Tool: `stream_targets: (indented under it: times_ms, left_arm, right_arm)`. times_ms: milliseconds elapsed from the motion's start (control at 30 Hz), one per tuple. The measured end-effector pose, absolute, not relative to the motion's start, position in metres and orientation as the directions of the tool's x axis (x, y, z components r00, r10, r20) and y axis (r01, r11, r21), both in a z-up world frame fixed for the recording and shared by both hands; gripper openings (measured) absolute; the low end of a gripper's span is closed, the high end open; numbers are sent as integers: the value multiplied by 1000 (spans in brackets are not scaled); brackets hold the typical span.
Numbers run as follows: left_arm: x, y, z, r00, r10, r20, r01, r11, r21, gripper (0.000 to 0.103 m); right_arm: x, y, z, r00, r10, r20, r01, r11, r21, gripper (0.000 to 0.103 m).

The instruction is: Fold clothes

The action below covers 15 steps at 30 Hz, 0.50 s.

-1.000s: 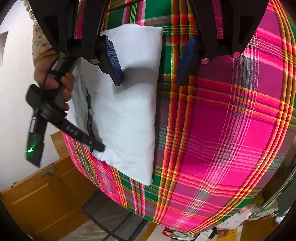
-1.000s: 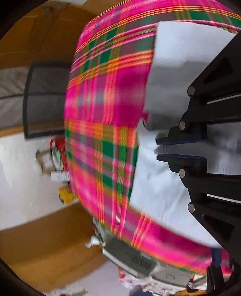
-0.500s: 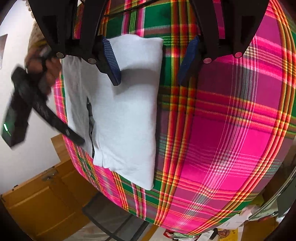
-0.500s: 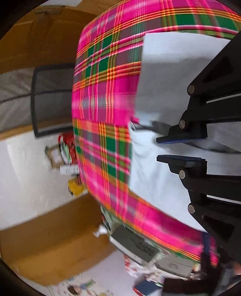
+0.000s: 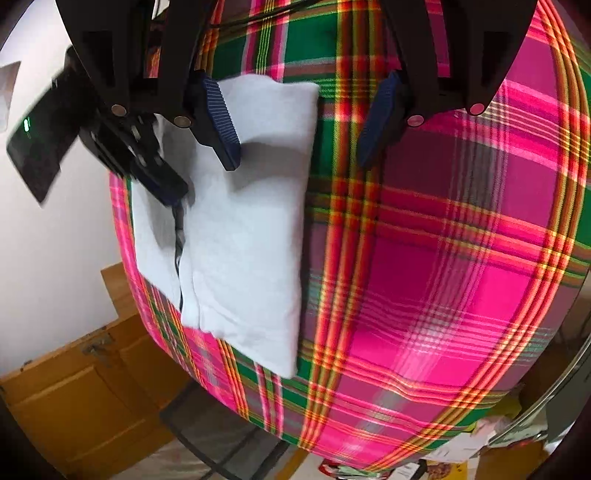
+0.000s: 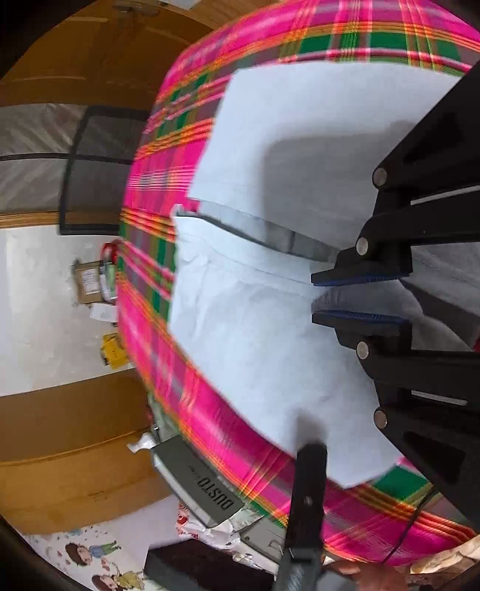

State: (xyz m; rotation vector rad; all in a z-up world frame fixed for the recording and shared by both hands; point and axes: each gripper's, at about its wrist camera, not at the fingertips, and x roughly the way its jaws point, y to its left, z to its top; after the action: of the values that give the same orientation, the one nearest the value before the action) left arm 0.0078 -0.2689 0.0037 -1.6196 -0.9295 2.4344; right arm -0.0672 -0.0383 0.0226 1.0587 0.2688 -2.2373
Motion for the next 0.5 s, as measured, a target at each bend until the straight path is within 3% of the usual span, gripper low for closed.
stream_targets:
  times_ms: [200, 500]
  left_arm:
    - [1, -280, 6, -451, 366, -814, 276, -810, -517, 67]
    - [-5, -290, 9, -455, 363, -813, 279, -809, -517, 67]
  right_arm:
    - [-30, -46, 41, -463, -565, -683, 706, -701, 101, 28]
    - [10, -107, 26, -398, -597, -697, 820, -572, 21, 41]
